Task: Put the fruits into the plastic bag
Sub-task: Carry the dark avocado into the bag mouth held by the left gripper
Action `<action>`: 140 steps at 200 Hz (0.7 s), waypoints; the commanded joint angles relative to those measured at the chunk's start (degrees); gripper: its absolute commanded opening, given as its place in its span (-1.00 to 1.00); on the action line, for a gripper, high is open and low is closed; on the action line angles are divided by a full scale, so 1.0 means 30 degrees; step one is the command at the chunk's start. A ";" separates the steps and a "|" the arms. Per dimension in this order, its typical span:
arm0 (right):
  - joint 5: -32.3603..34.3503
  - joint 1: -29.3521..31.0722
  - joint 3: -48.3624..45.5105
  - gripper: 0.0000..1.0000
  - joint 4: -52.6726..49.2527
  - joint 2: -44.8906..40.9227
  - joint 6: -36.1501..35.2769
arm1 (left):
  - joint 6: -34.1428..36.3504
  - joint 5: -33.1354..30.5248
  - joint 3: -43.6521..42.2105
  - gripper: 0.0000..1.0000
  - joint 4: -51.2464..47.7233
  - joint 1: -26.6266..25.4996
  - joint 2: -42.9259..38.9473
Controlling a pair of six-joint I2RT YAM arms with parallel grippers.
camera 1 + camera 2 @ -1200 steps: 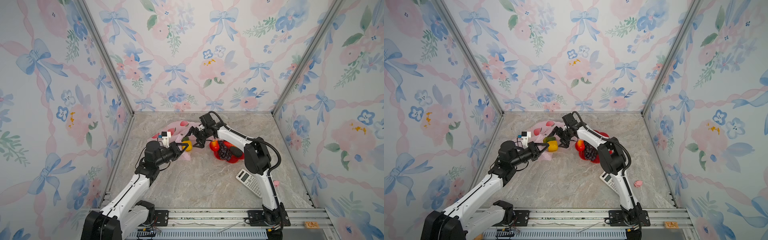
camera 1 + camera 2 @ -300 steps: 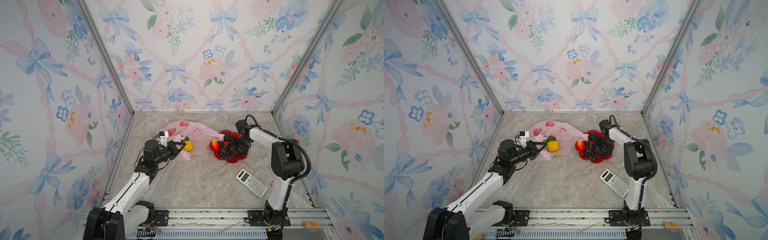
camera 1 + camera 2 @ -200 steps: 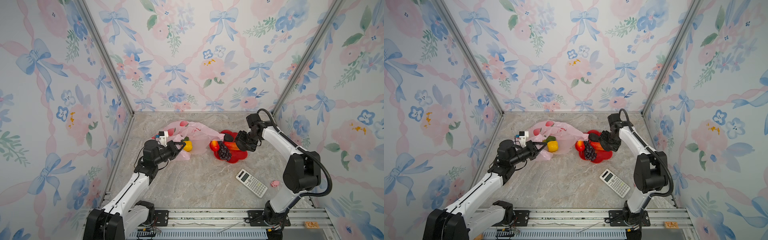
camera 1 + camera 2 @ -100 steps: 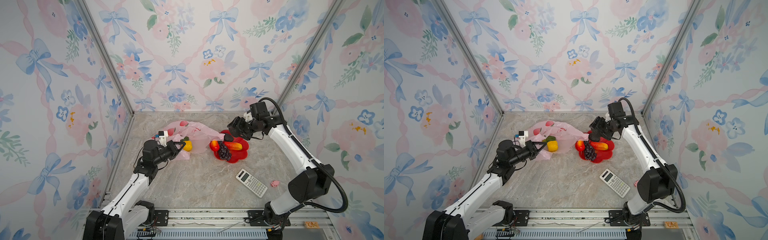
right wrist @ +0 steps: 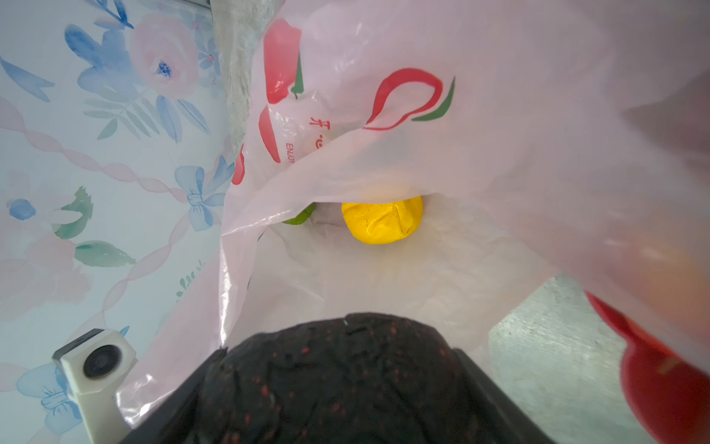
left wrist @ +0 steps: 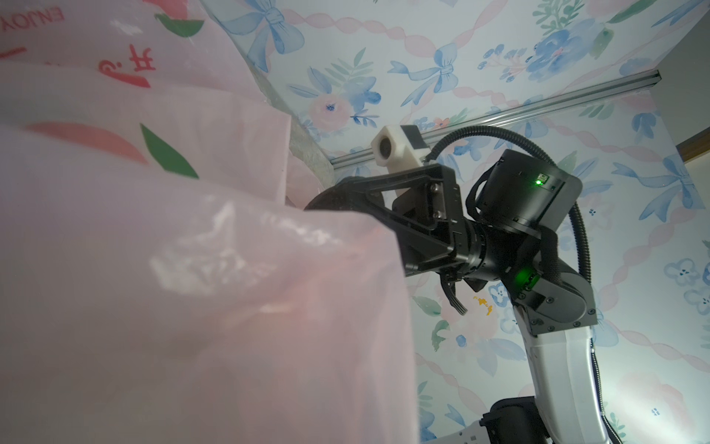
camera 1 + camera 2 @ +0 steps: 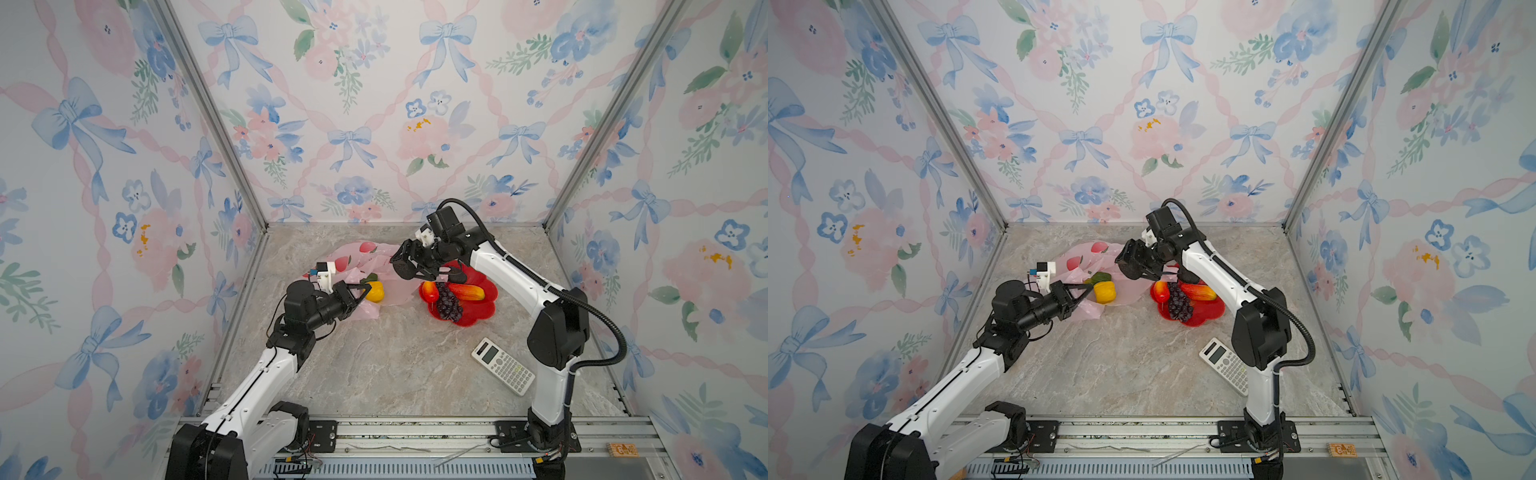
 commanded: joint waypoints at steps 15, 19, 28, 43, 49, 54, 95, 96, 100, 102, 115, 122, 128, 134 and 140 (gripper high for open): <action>-0.0833 0.0842 0.0847 0.46 0.0750 0.1473 0.0554 | -0.0090 0.0133 0.0090 -1.00 -0.0013 0.0069 0.0079; -0.0867 0.0942 0.0888 0.46 0.0809 0.1645 0.0608 | -0.0063 0.0133 0.0082 -1.00 -0.0013 0.0052 0.0145; -0.0974 0.1171 0.0989 0.46 0.0945 0.2054 0.0696 | -0.0046 0.0158 0.0131 -1.00 -0.0014 0.0039 0.0205; -0.1253 0.1615 0.1319 0.46 0.1166 0.2828 0.0877 | -0.0009 0.0197 0.0166 -1.00 -0.0013 0.0003 0.0407; -0.1353 0.1776 0.1538 0.45 0.1170 0.3174 0.0923 | 0.0000 0.0247 0.0232 -1.00 0.0002 0.0007 0.0497; -0.1418 0.1932 0.1707 0.45 0.1163 0.3464 0.0953 | 0.0024 0.0270 0.0281 -1.00 0.0007 0.0015 0.0512; -0.2192 0.2823 0.3473 0.45 0.1349 0.5785 0.1595 | 0.0148 0.0338 0.0546 -1.00 0.0002 -0.0070 0.0926; -0.2204 0.2834 0.3521 0.45 0.1348 0.5844 0.1604 | 0.0146 0.0338 0.0559 -1.00 0.0009 -0.0063 0.0940; -0.2304 0.2931 0.3745 0.45 0.1324 0.6060 0.1669 | 0.0185 0.0338 0.0560 -1.00 0.0016 -0.0072 0.0953; -0.2339 0.2962 0.3876 0.46 0.1304 0.6169 0.1693 | 0.0176 0.0338 0.0576 -1.00 0.0016 -0.0082 0.0969; -0.2579 0.3162 0.4651 0.46 0.1125 0.6826 0.1778 | 0.0203 0.0368 0.0545 -1.00 0.0016 -0.0143 0.1026; -0.2636 0.3253 0.5062 0.46 0.0978 0.7225 0.1814 | 0.0252 0.0345 0.0543 -1.00 0.0016 -0.0192 0.1013; -0.2720 0.3327 0.5386 0.46 0.0886 0.7503 0.1858 | 0.0236 0.0351 0.0491 -1.00 0.0016 -0.0192 0.1028; -0.2803 0.3370 0.5614 0.47 0.0849 0.7771 0.1940 | 0.0233 0.0344 0.0432 -1.00 0.0001 -0.0200 0.1000; -0.2853 0.3388 0.5787 0.47 0.0848 0.8031 0.2053 | 0.0233 0.0322 0.0376 -1.00 0.0015 -0.0221 0.0982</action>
